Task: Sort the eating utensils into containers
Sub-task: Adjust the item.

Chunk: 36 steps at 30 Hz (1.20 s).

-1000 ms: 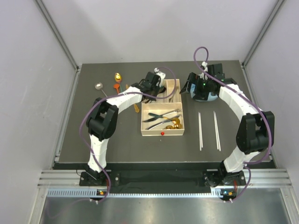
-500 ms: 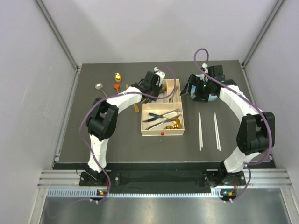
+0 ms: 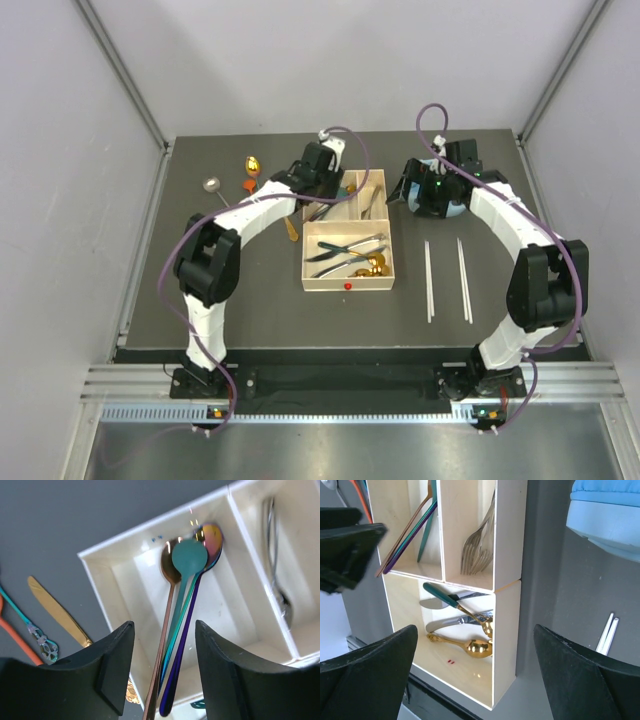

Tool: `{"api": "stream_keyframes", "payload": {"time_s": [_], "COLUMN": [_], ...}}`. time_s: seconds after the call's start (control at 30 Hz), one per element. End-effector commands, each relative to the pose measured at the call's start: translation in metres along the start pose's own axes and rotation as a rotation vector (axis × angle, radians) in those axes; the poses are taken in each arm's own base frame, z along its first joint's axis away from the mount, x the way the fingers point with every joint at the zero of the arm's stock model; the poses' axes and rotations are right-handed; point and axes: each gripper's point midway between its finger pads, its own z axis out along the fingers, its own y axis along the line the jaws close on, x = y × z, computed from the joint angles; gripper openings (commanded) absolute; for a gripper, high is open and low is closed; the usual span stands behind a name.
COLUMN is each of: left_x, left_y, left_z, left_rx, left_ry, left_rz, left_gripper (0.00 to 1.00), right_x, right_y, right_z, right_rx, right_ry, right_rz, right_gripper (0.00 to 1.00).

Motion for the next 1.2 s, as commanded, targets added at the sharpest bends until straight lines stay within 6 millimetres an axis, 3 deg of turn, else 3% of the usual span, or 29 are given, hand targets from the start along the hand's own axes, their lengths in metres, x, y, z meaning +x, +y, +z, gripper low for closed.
{"api": "stream_keyframes", "payload": {"time_s": [0.0, 0.17, 0.3, 0.4, 0.47, 0.5, 0.57, 0.6, 0.63, 0.87, 1.0, 1.17], "left_x": [-0.074, -0.063, -0.025, 0.002, 0.023, 0.019, 0.038, 0.032, 0.040, 0.062, 0.082, 0.105], "left_y": [0.021, 0.058, 0.099, 0.132, 0.151, 0.157, 0.169, 0.173, 0.180, 0.202, 0.224, 0.232], "left_z": [-0.055, -0.072, -0.082, -0.079, -0.074, -0.073, -0.068, -0.066, -0.064, -0.029, -0.026, -0.026], "left_rx": [-0.022, -0.115, -0.260, -0.296, -0.354, -0.375, -0.462, -0.475, -0.497, -0.545, -0.662, -0.763], "left_ry": [-0.193, -0.180, -0.095, -0.042, 0.024, 0.024, 0.099, 0.094, 0.122, 0.138, 0.141, 0.150], "left_rz": [-0.193, -0.384, -0.503, -0.678, -0.700, -0.695, -0.678, -0.702, -0.719, -0.848, -0.890, -0.924], "left_gripper": [0.57, 0.56, 0.54, 0.51, 0.48, 0.48, 0.46, 0.45, 0.44, 0.41, 0.42, 0.42], "right_x": [-0.033, -0.052, -0.070, -0.078, -0.084, -0.084, -0.081, -0.081, -0.079, -0.082, -0.079, -0.075], "right_y": [0.017, 0.024, 0.029, 0.034, 0.035, 0.034, 0.033, 0.032, 0.030, 0.033, 0.030, 0.030], "right_z": [-0.013, -0.015, -0.019, -0.024, -0.029, -0.029, -0.027, -0.027, -0.025, -0.027, -0.022, -0.015], "right_rx": [-0.028, -0.033, -0.018, -0.014, -0.009, -0.005, 0.002, 0.008, 0.012, 0.007, 0.010, -0.003], "right_ry": [-0.111, -0.158, -0.200, -0.221, -0.258, -0.261, -0.249, -0.243, -0.228, -0.242, -0.214, -0.186], "right_rz": [-0.031, -0.041, -0.032, -0.025, -0.023, -0.018, -0.001, 0.009, 0.020, -0.004, -0.010, -0.011], "right_gripper": [1.00, 1.00, 1.00, 1.00, 1.00, 1.00, 0.99, 1.00, 1.00, 1.00, 1.00, 1.00]}}
